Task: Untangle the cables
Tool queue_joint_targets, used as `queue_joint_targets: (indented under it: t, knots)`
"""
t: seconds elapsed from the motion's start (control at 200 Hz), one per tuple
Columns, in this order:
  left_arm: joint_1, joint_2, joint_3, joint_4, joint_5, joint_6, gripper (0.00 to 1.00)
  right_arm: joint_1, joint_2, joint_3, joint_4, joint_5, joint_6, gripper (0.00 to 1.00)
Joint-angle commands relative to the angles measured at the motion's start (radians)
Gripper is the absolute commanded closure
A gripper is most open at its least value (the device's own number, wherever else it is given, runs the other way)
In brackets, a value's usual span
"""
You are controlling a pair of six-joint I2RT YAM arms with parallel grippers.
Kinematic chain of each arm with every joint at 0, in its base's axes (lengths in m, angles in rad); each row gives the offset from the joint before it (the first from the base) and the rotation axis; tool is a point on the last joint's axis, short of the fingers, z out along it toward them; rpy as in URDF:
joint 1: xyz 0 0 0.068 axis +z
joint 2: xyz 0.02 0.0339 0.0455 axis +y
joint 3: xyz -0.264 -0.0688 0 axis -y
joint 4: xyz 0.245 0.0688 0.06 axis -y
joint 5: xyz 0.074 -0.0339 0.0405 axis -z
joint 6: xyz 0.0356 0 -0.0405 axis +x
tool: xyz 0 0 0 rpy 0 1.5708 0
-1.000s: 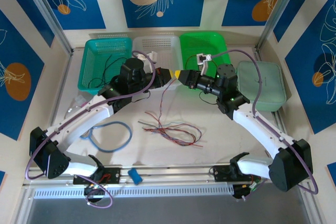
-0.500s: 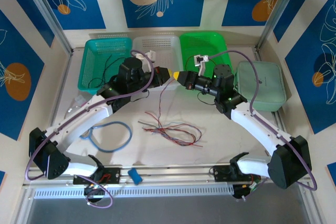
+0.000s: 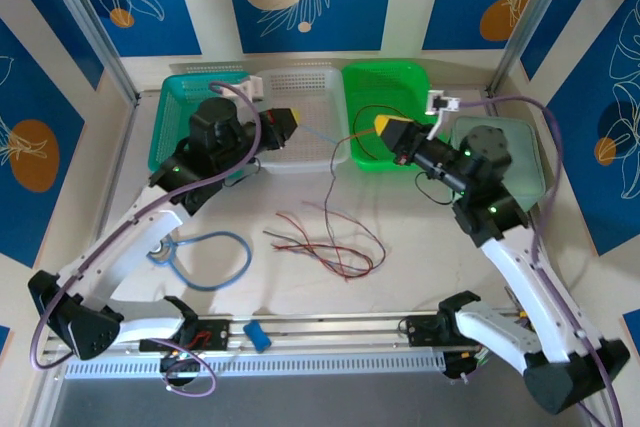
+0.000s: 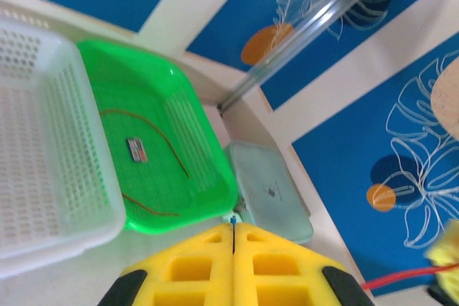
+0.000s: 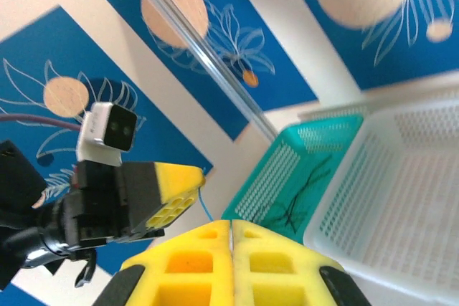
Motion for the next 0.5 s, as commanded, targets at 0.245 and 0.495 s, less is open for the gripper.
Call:
queue_joint_targets:
  t: [0.245,0.495]
  knots:
    - [0.065,-0.121,0.098,-0.065,-0.247,0.146,1.00,-0.032,-0.132,0.200,-0.215,0.225,-0.304,1.00]
    - [0.101,-0.155,0.126,-0.063,-0.387,0.250,1.00,-0.071,-0.133,0.276,-0.214,0.264,-0.408,1.00]
